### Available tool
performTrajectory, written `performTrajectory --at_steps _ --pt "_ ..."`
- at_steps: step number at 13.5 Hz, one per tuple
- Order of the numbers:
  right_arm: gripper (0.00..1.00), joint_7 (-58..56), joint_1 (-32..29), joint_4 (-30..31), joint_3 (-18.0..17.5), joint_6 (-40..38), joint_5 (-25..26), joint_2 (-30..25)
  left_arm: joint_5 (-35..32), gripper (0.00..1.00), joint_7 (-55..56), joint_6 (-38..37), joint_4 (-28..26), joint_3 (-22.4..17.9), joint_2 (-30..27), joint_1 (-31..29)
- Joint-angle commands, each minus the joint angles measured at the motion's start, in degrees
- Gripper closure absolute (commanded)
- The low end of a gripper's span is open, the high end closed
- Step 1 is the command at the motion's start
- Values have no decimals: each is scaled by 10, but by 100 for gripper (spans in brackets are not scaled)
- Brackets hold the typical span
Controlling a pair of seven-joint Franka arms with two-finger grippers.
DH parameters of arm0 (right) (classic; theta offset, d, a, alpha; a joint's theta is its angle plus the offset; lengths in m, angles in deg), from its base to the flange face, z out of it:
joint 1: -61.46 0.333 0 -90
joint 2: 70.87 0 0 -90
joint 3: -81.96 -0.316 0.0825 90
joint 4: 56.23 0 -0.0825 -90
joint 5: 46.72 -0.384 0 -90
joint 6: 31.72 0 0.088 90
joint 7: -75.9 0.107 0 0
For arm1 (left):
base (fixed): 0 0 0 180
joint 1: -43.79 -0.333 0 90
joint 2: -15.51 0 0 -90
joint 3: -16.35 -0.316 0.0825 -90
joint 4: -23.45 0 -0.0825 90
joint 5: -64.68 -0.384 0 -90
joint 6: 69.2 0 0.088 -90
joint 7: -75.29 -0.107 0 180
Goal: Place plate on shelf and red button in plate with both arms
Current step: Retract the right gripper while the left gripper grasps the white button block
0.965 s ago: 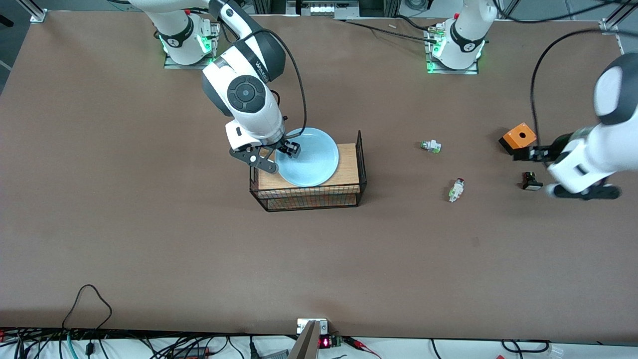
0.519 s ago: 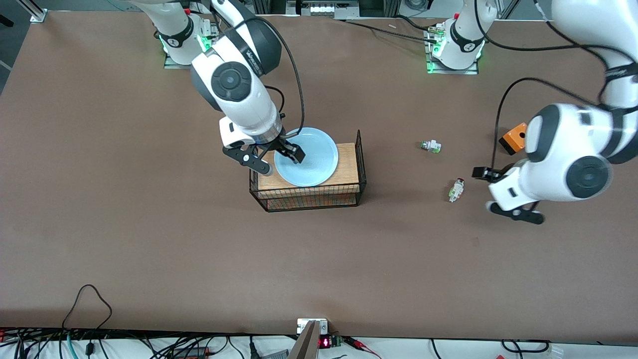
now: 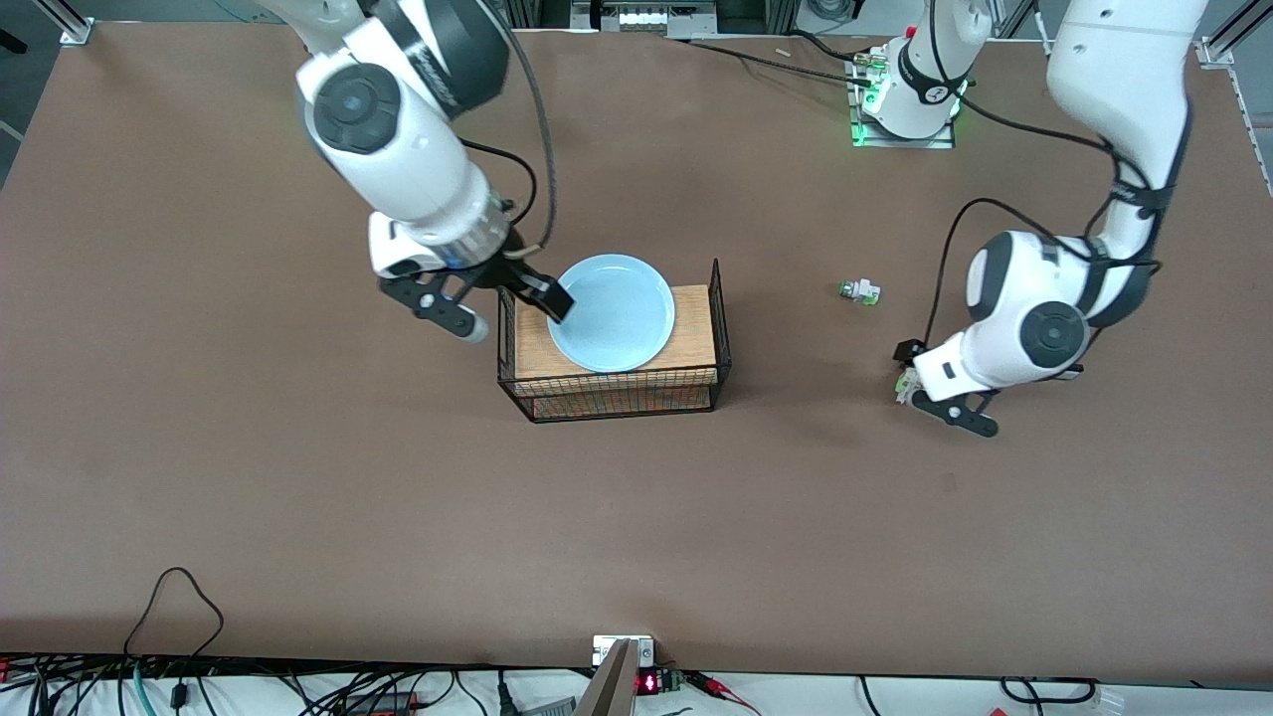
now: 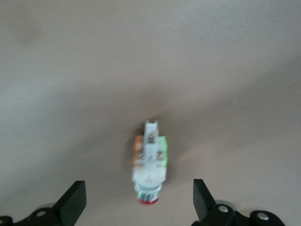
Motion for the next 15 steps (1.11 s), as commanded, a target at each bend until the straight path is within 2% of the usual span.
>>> performTrajectory --at_steps 1,3,4,6,8,10,12,15 --pt "0 -197 -23 5 51 -27 4 -24 -11 0 -1 23 -18 3 0 13" --pt "0 -365 -42 5 107 -29 1 -26 -11 0 -9 59 -23 2 19 11" --pt "0 -444 -60 5 122 -29 1 -26 -11 3 -10 69 -25 2 25 11" --pt "0 -529 -100 4 134 -32 2 -32 -21 22 -18 92 -28 0 40 9" --pt "0 -568 -116 1 158 -53 3 -36 -32 57 -20 101 -28 0 42 7" --pt "0 -613 -115 -25 197 -67 3 -37 -32 84 -22 87 -24 0 36 4" --pt "0 -643 -116 -30 205 -69 34 -36 -32 95 -18 48 -10 0 17 3" --pt "0 -639 -116 -31 205 -72 50 -31 -32 98 -13 -45 42 3 -24 3"
